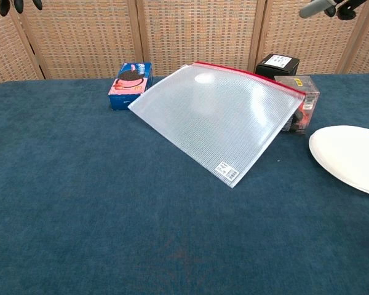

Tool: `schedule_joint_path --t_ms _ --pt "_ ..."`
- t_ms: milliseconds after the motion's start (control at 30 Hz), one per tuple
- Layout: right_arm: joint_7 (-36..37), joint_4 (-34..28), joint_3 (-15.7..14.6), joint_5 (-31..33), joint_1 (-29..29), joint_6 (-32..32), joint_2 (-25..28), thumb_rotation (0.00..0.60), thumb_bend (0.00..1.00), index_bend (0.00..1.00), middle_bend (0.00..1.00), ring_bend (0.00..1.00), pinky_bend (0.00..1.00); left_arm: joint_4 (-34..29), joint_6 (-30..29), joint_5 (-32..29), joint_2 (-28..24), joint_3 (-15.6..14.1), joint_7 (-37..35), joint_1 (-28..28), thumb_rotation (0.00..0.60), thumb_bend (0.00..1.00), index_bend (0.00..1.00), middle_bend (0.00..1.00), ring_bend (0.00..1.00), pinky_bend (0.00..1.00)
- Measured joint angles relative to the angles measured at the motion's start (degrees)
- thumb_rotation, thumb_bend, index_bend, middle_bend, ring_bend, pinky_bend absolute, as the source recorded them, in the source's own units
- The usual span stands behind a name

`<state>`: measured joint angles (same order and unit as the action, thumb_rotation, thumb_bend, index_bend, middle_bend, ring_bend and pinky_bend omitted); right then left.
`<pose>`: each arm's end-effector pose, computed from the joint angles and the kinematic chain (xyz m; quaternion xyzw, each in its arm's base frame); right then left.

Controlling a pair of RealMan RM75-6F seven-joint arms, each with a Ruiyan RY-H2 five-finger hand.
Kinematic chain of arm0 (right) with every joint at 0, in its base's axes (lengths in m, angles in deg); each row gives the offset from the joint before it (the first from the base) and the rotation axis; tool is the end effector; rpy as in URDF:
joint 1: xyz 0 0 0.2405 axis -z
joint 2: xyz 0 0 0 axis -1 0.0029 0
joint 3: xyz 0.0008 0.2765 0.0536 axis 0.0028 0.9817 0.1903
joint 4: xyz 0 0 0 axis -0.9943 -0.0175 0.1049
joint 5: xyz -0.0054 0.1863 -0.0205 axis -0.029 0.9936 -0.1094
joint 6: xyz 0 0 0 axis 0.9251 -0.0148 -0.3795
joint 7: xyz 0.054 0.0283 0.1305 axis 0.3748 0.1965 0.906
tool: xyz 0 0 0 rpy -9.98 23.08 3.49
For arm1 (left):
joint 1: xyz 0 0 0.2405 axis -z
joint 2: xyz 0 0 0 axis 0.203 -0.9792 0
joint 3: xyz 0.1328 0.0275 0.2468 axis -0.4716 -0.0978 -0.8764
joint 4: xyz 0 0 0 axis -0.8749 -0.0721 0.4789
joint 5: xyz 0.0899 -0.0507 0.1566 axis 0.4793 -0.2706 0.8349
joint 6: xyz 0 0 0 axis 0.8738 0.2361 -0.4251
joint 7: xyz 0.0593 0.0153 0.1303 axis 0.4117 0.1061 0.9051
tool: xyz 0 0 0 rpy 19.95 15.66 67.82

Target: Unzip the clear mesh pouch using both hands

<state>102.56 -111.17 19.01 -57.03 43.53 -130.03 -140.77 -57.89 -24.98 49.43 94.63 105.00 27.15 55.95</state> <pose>-0.1506 -0.4253 0.1916 0.4807 -0.6028 0.5274 0.3570 -0.1905 0.4401 0.1996 -0.5822 -0.4567 -0.4866 0.4644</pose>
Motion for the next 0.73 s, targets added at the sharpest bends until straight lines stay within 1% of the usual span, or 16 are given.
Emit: schedule_joint_path --t_ms 33,67,100,133,200,233,267,333,367,433,533,633,733 --pt "-1.38 -0.12 -1.27 -3.73 1.12 -2.24 0.27 0.6 0.0 0.06 0.21 0.16 0.18 -0.96 -1.35 0.16 -0.71 -0.68 1.94 -0.88 0.405 0.0 0.0 0.0 0.0 0.02" --pt "-2.58 -0.09 -2.37 -6.79 2.07 -4.07 0.48 0.6 0.0 0.06 0.17 0.11 0.12 -2.01 -3.0 0.32 -1.39 -1.39 4.01 -1.93 0.45 0.0 0.0 0.0 0.0 0.0" --pt "-3.85 0.03 -3.59 -10.07 3.13 -6.09 0.67 0.6 0.0 0.06 0.14 0.08 0.08 -3.12 -4.94 0.5 -2.02 -2.16 6.14 -3.13 0.487 0.0 0.0 0.0 0.0 0.0" --pt "-5.45 0.32 -5.29 -14.66 4.67 -9.05 0.88 0.6 0.0 0.06 0.12 0.06 0.05 -4.66 -7.87 0.79 -2.79 -3.19 8.92 -4.87 0.512 0.0 0.0 0.0 0.0 0.0" --pt "-7.65 1.03 -8.01 -21.68 7.21 -13.89 1.14 0.6 0.0 0.06 0.09 0.03 0.01 -7.46 -13.54 1.43 -3.98 -5.19 13.41 -8.27 0.562 0.0 0.0 0.0 0.0 0.0" --pt "-9.15 1.66 -9.88 -26.21 9.06 -17.38 1.29 0.6 0.0 0.06 0.09 0.02 0.01 -8.7 -16.02 1.76 -4.45 -6.11 15.05 -9.89 0.579 0.0 0.0 0.0 0.0 0.0" --pt "-10.29 2.16 -11.28 -29.4 10.53 -20.08 1.39 0.6 0.0 0.06 0.08 0.01 0.0 -9.92 -18.48 2.14 -4.87 -7.04 16.37 -11.57 0.595 0.0 0.0 0.0 0.0 0.0" --pt "-12.82 3.25 -14.4 -35.6 14.16 -26.25 1.55 0.6 0.0 0.06 0.06 0.0 0.0 -12.49 -23.93 3.31 -5.67 -9.21 18.47 -15.55 0.6 0.0 0.0 0.0 0.0 0.0" --pt "-13.81 3.63 -15.63 -37.54 15.8 -28.72 1.59 0.6 0.0 0.06 0.05 0.0 0.0 -13.48 -26.1 3.94 -5.94 -10.18 19.16 -17.29 0.6 0.0 0.0 0.0 0.0 0.0" --pt "-16.0 4.35 -18.21 -40.94 19.64 -33.78 1.6 0.6 0.0 0.06 0.04 0.0 0.0 -15.61 -30.48 5.65 -6.5 -12.54 20.44 -21.22 0.6 0.0 0.0 0.0 0.0 0.0" --pt "-18.85 4.74 -21.04 -44.13 24.56 -39.34 1.46 0.6 0.0 0.06 0.02 0.0 0.0 -17.93 -35.19 8.4 -7.16 -15.74 21.45 -26.16 0.6 0.0 0.0 0.0 0.0 0.0" --pt "-20.61 4.96 -22.77 -46.09 28.14 -43.37 1.01 0.6 0.0 0.06 0.02 0.0 0.0 -19.31 -38.94 11.15 -7.57 -18.53 21.82 -30.1 0.6 0.0 0.0 0.0 0.0 0.0" --pt "-21.43 5.65 -23.82 -47.77 30.77 -46.56 0.27 0.6 0.0 0.06 0.02 0.0 0.0 -20.02 -41.99 13.7 -7.8 -20.2 22.04 -33.15 0.6 0.0 0.0 0.0 0.0 0.0"
